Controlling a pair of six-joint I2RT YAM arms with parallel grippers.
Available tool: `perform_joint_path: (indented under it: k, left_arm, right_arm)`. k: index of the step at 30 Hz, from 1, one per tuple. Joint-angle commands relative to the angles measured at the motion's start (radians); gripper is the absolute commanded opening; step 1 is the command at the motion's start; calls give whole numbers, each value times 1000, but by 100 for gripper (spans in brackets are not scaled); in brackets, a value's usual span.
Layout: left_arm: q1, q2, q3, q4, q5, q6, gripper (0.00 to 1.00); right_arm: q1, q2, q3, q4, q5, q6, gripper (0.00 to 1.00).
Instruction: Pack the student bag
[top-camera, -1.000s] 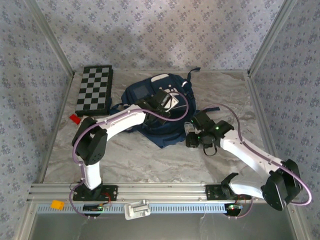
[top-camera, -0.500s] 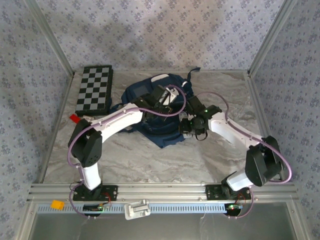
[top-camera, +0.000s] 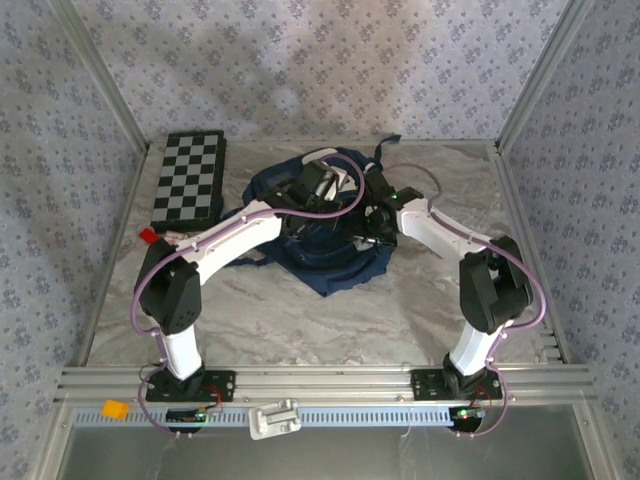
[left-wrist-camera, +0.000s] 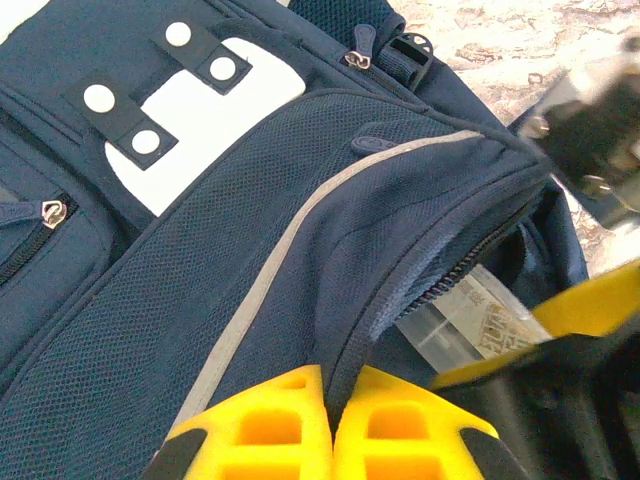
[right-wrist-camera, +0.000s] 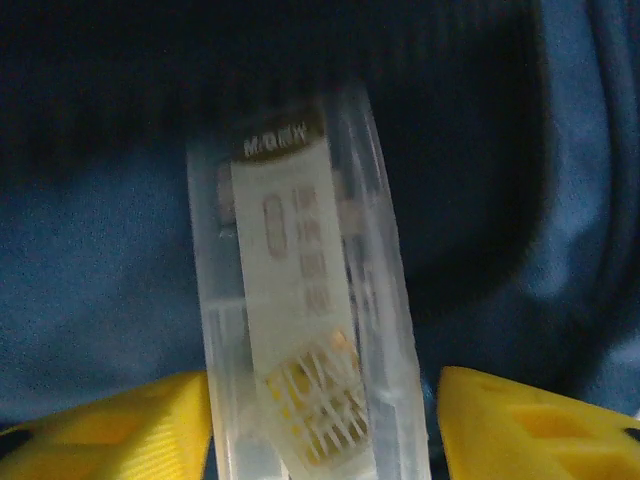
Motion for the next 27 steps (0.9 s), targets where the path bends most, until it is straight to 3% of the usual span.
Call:
perform_joint_path:
  k: [1, 12, 20, 27]
  left_arm:
    - [5, -30, 16, 46, 27, -55, 0]
    - [19, -65, -31, 62, 74, -87, 0]
    - [19, -76, -22, 56, 90, -109, 0]
    - [20, -87, -16, 52, 81, -134, 0]
  right_arm:
    - [-7, 24, 25, 31, -23, 8, 68]
    - [-26, -171, -200, 151, -171, 58, 69]
    - [-13, -176, -250, 322, -218, 166, 48]
    - [25, -106, -241, 551, -228, 264, 48]
